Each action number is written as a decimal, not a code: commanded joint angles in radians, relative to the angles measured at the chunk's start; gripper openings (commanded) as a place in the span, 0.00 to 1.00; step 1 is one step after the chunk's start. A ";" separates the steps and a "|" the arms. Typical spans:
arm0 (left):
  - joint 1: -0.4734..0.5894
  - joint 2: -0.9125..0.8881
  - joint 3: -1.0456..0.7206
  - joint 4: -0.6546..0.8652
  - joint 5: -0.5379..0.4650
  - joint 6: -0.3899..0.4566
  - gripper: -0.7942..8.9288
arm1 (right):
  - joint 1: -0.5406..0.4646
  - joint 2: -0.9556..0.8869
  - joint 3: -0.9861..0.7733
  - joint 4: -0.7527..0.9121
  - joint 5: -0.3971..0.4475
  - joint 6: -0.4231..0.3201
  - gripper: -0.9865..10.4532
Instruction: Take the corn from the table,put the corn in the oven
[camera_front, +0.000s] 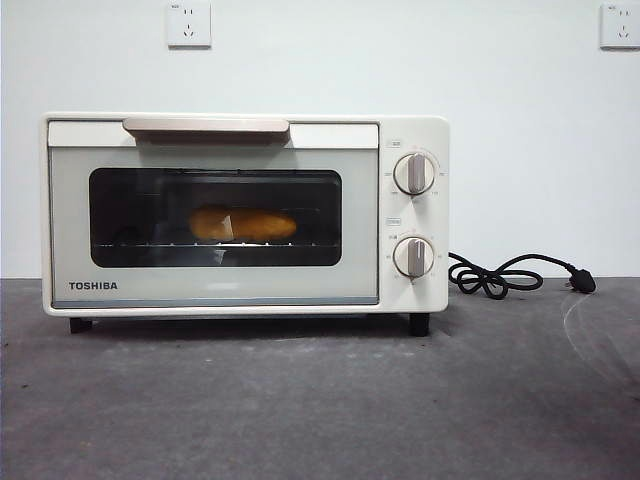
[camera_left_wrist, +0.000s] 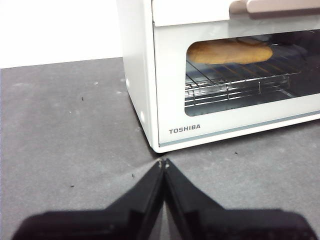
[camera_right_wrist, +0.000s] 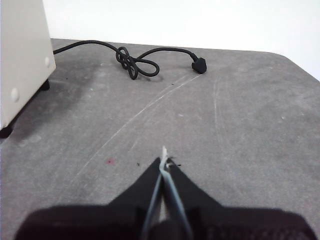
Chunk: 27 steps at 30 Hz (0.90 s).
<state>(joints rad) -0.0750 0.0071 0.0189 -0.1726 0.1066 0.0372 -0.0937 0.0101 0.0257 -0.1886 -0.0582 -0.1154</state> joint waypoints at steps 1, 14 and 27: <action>-0.001 -0.001 -0.006 0.003 -0.003 0.013 0.08 | -0.001 -0.001 -0.010 0.006 0.003 0.011 0.09; 0.000 0.009 -0.006 0.003 -0.003 0.013 0.08 | -0.001 -0.001 -0.010 0.006 0.003 0.011 0.09; 0.000 0.009 -0.006 0.003 -0.002 0.013 0.08 | -0.001 -0.001 -0.010 0.006 0.003 0.011 0.09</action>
<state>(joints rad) -0.0750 0.0158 0.0189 -0.1726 0.1066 0.0372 -0.0937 0.0101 0.0257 -0.1883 -0.0578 -0.1154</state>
